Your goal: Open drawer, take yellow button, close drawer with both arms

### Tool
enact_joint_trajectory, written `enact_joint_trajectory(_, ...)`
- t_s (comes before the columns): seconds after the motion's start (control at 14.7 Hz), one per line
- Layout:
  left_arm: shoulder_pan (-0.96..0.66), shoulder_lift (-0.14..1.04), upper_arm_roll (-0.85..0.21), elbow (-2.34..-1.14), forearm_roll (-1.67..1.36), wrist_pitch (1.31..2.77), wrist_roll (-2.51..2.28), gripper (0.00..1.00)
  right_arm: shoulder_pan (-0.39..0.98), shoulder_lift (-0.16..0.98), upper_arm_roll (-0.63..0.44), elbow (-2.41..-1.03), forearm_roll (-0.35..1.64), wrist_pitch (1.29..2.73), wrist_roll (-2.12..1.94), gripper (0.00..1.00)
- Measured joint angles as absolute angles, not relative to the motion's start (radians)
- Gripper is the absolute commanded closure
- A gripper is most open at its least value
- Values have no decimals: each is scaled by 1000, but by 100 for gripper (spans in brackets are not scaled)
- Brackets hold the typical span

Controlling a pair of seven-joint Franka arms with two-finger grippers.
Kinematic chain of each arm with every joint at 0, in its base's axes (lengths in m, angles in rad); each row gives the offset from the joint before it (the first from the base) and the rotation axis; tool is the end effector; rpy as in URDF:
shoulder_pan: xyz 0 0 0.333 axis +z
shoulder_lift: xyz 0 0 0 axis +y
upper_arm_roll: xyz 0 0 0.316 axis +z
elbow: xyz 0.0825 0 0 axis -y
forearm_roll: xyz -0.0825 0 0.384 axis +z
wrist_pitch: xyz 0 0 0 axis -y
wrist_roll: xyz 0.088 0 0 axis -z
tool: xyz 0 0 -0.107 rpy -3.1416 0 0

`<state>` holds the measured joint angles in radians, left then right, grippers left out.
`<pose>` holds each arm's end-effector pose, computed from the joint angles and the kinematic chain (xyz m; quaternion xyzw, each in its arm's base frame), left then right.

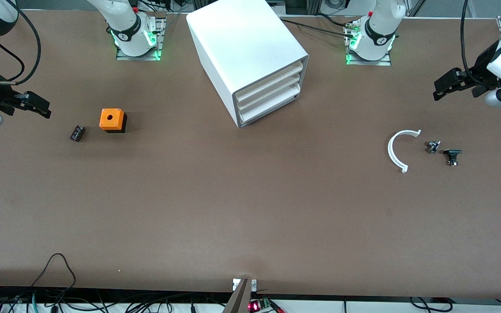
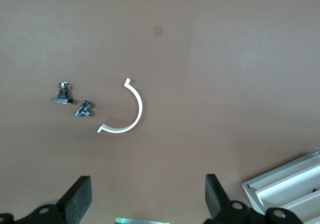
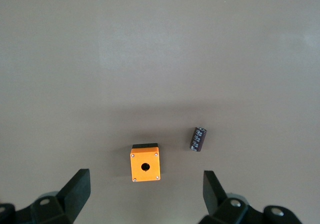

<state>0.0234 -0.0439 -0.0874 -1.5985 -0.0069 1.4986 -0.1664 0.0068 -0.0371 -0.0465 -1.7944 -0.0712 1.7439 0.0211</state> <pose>0.5319 -0.0360 0.6292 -0.9983 -0.0511 0.0281 0.0017 0.5493 -0.0286 0.5537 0.9991 -0.0240 -0.0070 0.0341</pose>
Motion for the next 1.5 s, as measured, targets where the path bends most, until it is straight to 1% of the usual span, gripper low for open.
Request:
enact_joint_trajectory(0.82,21,-44,-90,-1585,-6,1500,-166,0,7,-37,-51,-1794,-71,1745,21,0)
enact_joint_trajectory(1.5,12,-22,-98,-1571,-6,1501,-166,0,6,-37,-68,-1797,-71,1746,21,0)
